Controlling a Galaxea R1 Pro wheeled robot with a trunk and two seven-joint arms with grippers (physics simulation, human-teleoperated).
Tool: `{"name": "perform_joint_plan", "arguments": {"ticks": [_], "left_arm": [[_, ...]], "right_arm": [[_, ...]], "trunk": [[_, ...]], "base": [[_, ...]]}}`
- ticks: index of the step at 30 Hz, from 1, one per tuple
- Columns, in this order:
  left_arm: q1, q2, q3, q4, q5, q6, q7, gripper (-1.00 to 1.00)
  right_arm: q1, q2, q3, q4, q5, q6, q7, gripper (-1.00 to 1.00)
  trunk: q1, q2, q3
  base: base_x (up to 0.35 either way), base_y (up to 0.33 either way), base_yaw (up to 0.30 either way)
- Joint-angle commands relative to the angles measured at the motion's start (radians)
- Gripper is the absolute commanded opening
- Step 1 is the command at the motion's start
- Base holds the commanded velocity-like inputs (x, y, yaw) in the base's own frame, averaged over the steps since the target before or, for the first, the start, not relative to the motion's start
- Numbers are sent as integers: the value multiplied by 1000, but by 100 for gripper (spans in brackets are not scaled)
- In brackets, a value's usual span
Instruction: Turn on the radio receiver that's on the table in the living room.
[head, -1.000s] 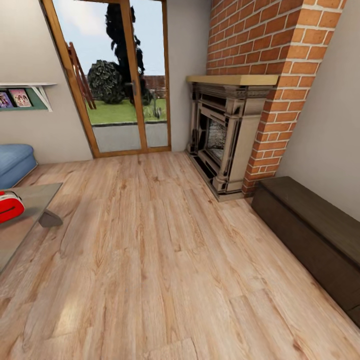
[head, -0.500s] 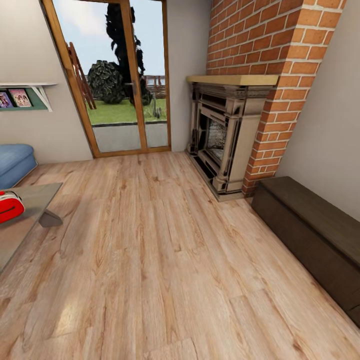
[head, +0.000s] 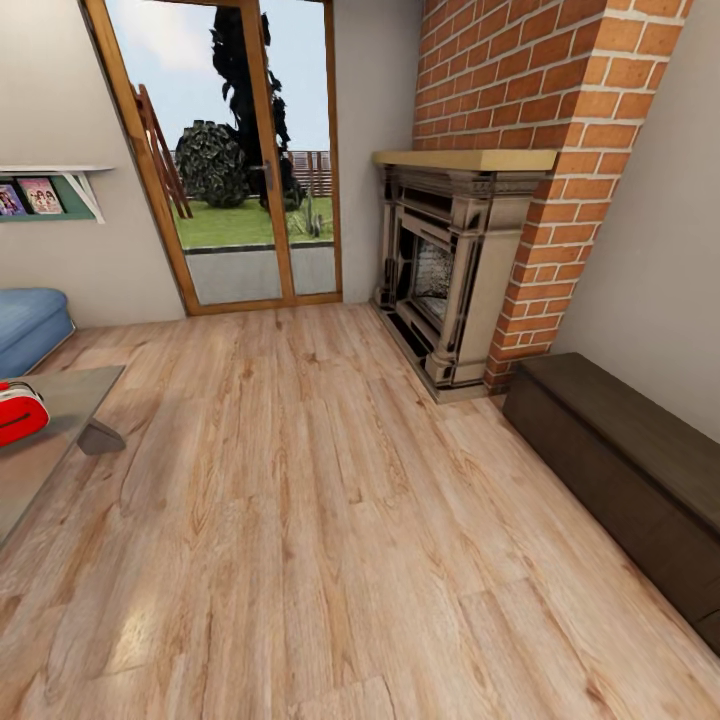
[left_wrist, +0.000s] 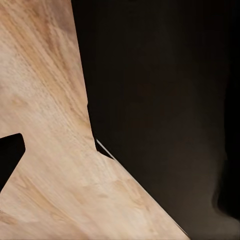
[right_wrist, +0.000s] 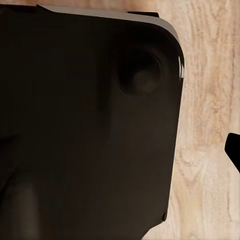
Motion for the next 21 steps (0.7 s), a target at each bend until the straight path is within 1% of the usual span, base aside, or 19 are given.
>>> {"name": "perform_joint_plan", "arguments": {"ticks": [1,21], "left_arm": [[0,0,0,0,0,0,0,100],[0,0,0,-1,0,0,0,100]], "right_arm": [[0,0,0,0,0,0,0,100],[0,1,0,0,0,0,0,100]], "trunk": [[0,0,0],[0,0,0]], "base": [[0,0,0],[0,0,0]]}}
